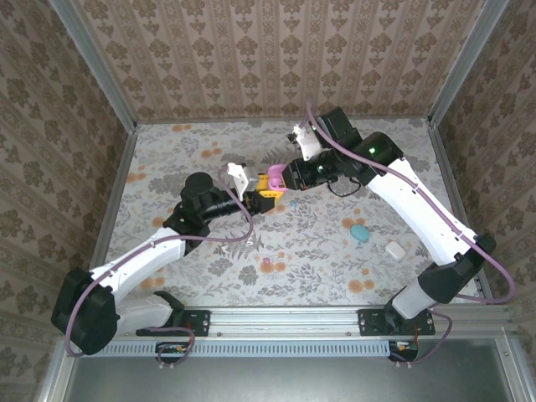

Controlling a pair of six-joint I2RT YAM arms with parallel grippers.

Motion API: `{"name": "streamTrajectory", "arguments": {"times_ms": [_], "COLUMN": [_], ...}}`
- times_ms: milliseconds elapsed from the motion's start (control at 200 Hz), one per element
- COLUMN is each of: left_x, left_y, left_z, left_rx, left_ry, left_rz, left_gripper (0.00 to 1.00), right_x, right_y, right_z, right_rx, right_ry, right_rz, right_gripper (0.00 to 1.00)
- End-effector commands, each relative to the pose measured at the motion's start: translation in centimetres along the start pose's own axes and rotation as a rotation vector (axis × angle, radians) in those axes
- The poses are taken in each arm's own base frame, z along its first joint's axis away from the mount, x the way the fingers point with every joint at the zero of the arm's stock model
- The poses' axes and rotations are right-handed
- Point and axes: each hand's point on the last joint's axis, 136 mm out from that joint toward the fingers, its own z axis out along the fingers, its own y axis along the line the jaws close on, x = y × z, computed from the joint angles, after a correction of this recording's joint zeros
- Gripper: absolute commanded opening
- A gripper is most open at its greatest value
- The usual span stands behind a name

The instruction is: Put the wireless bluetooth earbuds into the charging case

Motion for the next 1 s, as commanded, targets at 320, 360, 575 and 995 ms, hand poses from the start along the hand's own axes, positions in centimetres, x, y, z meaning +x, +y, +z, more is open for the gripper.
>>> {"name": "streamTrajectory", "arguments": {"times_ms": [320, 360, 575, 995], "left_x": [-2.9, -2.9, -2.9, -3.1], "left_y": [-0.9, -0.9, -0.8, -1.0], "left_z": [0.2, 0.2, 0.2, 0.3], "left_rx": [0.034, 0.033, 0.029, 0.035], "left_ry": [-0.069, -0.070, -0.073, -0.075], "left_rz": [0.053, 0.053, 0.055, 0.057], "left_gripper": [0.34, 0.33, 0.34, 0.34], "right_x": [0.4, 0.6, 0.4, 0.6], "right_y": [0.7, 0.7, 1.2, 0.2], "right_z": [0.0, 0.1, 0.2, 0.9], "right_rx": [-0.019, -0.018, -0.039, 0.005], "right_ry": [0.027, 0.037, 0.031, 0.042], "right_rz": [-0.023, -0.026, -0.022, -0.041], "right_gripper": [0.23, 0.24, 0.22, 0.25]}}
